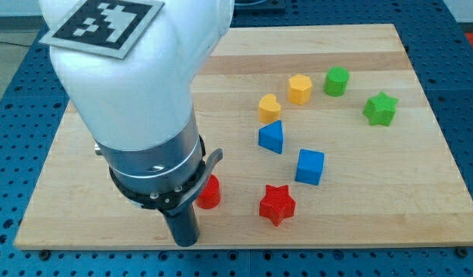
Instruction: Push the green star closer to the green circle
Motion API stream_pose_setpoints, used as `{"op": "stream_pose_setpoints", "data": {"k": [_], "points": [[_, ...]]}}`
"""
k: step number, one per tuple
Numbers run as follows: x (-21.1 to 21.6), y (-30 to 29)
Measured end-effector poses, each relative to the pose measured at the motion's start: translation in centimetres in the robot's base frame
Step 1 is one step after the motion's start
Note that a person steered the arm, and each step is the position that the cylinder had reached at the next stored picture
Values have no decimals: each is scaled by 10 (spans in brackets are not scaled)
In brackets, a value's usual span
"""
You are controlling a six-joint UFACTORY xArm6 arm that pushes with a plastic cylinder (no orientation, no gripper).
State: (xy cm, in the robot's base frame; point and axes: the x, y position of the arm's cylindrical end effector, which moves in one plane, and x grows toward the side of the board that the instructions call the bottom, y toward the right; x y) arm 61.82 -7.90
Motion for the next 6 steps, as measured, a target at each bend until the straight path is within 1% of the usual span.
{"op": "stream_pose_setpoints", "data": {"k": [1,2,3,4,5,6], "points": [[0,1],[1,45],[-3,166],[-27,235],[-88,279],[-148,296]]}}
